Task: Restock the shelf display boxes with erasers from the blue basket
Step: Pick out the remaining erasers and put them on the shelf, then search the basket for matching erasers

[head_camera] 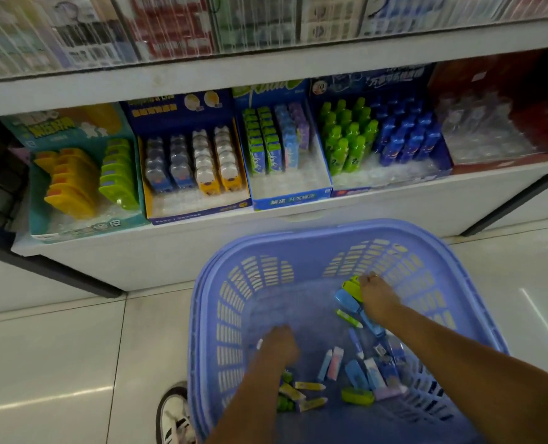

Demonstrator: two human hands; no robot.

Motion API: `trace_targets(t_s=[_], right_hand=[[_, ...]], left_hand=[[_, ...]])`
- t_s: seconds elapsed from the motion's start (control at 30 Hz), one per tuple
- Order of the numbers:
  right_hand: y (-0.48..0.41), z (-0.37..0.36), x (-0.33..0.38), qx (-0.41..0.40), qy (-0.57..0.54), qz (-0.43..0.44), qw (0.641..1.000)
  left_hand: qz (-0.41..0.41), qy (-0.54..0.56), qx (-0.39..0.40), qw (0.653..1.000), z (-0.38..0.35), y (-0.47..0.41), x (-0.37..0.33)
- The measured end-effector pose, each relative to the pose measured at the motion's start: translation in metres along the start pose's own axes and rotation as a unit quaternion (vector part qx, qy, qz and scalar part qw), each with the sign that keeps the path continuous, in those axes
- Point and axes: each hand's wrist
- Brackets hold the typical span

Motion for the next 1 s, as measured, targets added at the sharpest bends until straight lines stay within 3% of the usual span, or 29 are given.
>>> trace_targets(t_s=[0.13, 0.23, 0.33, 0.53, 0.63, 0.73, 0.83, 1.0], right_hand=[[-0.006, -0.016, -0.003, -0.069, 0.033, -0.002, 0.997], [-0.008, -0.022, -0.001, -0.086, 0.051, -0.004, 0.995], [-0.015, -0.02, 0.004, -0.065, 0.09, 0.009, 0.994], [-0.024, -0.023, 0.007, -0.003, 0.06, 0.048, 0.997], [-0.024, -0.023, 0.011, 0.022, -0.049, 0.091, 0.994], [-0.016, -0.014, 0.024, 0.046, -0.222, 0.147, 0.963], [-0.004, 0.005, 0.039, 0.068, -0.308, 0.181, 0.932], [0.022, 0.05, 0.04, 0.066, -0.471, 0.181, 0.861]], left_hand=[[0.018, -0.028, -0.008, 0.999, -0.011, -0.015, 0.002], [0.057, 0.019, -0.015, 0.998, -0.012, -0.027, -0.002], [0.054, 0.074, -0.03, 0.995, -0.014, -0.037, -0.009], [-0.048, 0.169, -0.031, 0.984, -0.02, -0.042, -0.035], [-0.055, 0.238, -0.074, 0.967, -0.015, -0.047, -0.043], [-0.061, 0.326, -0.113, 0.936, 0.003, -0.048, -0.046], [-0.053, 0.392, -0.087, 0.914, 0.022, -0.048, -0.045], [-0.069, 0.527, -0.019, 0.847, 0.05, -0.031, -0.048]])
Point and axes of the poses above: each hand's wrist, its own y-axis away from the middle knuckle, its own z-axis out of the back of the hand, x = y × z, and after that the axes turned 4 degrees about -y, right-handed
